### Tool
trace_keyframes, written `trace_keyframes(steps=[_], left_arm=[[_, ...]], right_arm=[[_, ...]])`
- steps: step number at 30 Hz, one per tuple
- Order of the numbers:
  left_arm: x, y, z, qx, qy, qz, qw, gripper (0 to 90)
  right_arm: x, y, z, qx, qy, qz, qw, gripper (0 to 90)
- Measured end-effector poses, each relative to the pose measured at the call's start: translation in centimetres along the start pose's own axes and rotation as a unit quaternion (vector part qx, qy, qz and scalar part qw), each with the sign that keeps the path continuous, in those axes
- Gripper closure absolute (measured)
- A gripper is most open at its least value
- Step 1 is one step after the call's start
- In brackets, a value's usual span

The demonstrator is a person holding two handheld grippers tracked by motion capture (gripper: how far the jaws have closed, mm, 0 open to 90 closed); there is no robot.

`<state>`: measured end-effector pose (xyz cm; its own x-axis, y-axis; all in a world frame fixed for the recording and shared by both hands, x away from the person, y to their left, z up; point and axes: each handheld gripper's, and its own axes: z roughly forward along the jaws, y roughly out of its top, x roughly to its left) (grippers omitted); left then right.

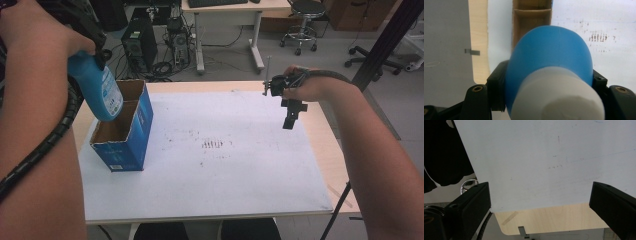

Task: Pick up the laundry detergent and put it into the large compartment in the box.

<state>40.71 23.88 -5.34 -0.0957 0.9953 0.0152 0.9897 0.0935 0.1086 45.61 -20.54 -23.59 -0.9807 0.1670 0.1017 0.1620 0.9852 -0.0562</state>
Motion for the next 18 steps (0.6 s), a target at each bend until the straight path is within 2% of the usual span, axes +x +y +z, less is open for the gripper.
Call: trace_keyframes(steps=[10,18], left_arm=[[1.2,0.3,1.0,-0.002,-0.001,-0.003,1.0000,36.2],[1.6,0.5,2.3,0.004,-0.003,-0.008,1.0000,36.2]], right_arm=[[0.0,0.3,0.1,-0.001,0.002,0.002,1.0000,3.4],[0.2,0.3,0.1,0.000,0.001,0.000,1.0000,3.4]])
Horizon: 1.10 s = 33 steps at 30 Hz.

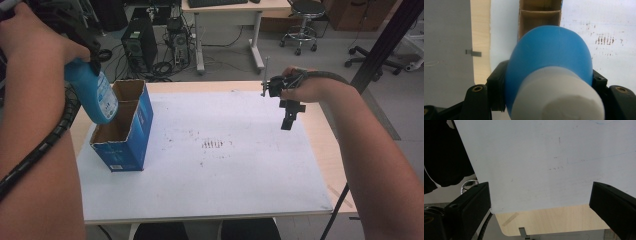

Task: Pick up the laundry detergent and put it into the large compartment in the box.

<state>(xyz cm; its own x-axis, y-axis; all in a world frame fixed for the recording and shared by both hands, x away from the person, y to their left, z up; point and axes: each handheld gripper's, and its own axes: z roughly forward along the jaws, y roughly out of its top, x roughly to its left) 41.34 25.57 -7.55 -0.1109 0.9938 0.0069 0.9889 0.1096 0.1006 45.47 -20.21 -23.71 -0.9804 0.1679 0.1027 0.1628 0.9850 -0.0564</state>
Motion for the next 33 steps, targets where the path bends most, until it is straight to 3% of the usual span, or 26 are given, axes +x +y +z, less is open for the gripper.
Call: trace_keyframes(steps=[21,33], left_arm=[[0.2,1.0,4.0,0.008,0.002,-0.002,1.0000,36.2],[0.6,1.3,7.3,0.025,0.001,-0.006,0.9997,36.3]], right_arm=[[0.3,0.0,0.2,0.003,-0.002,-0.003,1.0000,3.4],[0.4,-0.2,0.2,0.000,-0.003,-0.003,1.0000,3.5]])
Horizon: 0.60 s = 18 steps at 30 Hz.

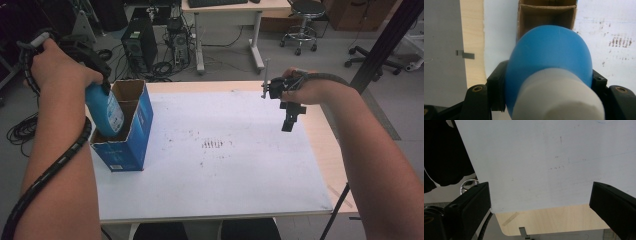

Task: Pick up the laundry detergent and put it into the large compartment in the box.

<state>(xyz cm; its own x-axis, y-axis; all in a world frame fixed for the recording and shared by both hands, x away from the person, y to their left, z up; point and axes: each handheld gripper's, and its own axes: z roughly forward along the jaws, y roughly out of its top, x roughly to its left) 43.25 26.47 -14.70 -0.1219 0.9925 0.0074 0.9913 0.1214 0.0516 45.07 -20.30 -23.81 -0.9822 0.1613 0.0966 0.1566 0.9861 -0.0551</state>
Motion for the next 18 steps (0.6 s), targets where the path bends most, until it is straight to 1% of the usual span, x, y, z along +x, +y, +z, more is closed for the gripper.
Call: trace_keyframes(steps=[7,18], left_arm=[[-0.2,0.3,1.7,0.009,-0.004,0.001,1.0000,36.3],[-0.5,0.7,3.9,0.011,-0.001,0.004,0.9999,36.3]], right_arm=[[0.0,-0.2,0.0,-0.001,0.001,0.001,1.0000,3.4],[-0.1,-0.5,0.5,-0.001,0.005,0.005,1.0000,3.5]])
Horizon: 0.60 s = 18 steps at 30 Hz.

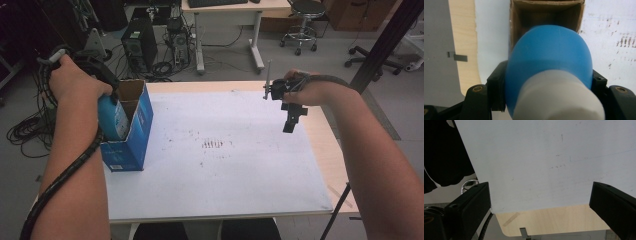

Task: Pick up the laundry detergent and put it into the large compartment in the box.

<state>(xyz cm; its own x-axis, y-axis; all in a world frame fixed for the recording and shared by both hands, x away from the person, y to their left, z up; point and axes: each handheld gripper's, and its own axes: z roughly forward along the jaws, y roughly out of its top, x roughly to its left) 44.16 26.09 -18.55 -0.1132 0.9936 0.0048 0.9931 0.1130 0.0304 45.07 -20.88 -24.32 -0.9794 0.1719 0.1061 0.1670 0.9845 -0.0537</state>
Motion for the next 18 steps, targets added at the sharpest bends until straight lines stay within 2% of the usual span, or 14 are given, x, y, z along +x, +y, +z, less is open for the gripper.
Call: trace_keyframes(steps=[10,18], left_arm=[[0.0,-0.1,1.9,-0.004,-0.002,-0.002,1.0000,36.3],[0.0,-0.1,4.0,0.003,0.001,0.000,1.0000,36.3]], right_arm=[[0.0,0.2,0.2,-0.001,0.001,-0.004,1.0000,3.4],[0.1,0.5,0.3,0.002,0.003,-0.005,1.0000,3.4]])
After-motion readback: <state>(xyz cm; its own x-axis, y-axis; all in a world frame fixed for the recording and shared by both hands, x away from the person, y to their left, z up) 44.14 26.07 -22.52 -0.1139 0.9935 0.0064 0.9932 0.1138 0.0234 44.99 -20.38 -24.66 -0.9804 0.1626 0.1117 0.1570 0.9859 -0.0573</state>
